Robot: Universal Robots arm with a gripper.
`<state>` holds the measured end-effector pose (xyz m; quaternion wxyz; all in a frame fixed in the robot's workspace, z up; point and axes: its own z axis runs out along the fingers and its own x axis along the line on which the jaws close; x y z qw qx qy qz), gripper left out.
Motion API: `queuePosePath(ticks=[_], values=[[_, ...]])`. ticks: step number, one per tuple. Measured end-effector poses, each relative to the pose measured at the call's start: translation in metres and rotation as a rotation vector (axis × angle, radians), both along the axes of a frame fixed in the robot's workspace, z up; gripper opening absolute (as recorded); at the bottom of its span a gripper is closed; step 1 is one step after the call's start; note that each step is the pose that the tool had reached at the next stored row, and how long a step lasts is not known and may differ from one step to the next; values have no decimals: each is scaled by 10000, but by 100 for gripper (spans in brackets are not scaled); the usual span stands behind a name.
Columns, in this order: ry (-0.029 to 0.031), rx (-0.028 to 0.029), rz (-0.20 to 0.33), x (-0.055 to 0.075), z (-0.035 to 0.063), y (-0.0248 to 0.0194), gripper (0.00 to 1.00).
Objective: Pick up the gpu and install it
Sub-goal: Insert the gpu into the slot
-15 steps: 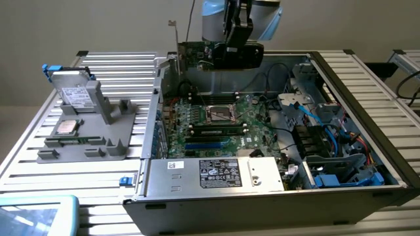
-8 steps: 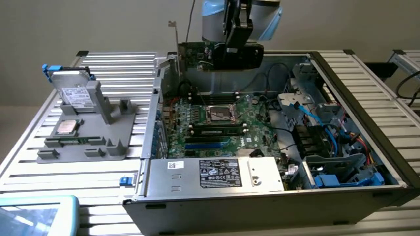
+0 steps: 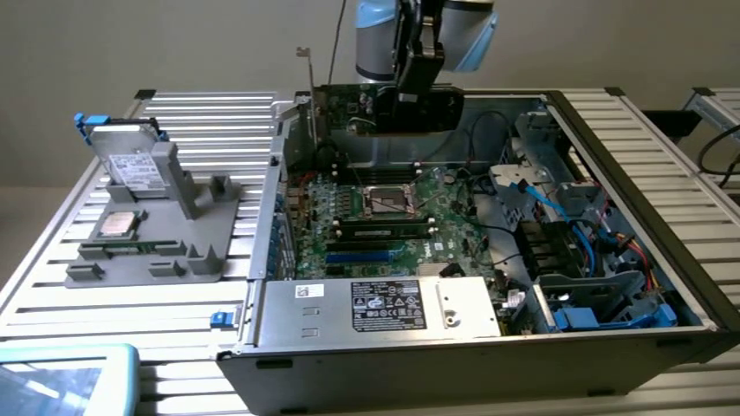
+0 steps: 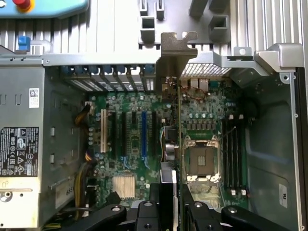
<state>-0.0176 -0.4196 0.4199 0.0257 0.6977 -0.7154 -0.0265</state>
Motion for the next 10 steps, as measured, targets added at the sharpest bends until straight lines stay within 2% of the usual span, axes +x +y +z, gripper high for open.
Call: queuePosePath(ticks=[10], values=[[-4, -11, -129, -73, -181, 0, 27]])
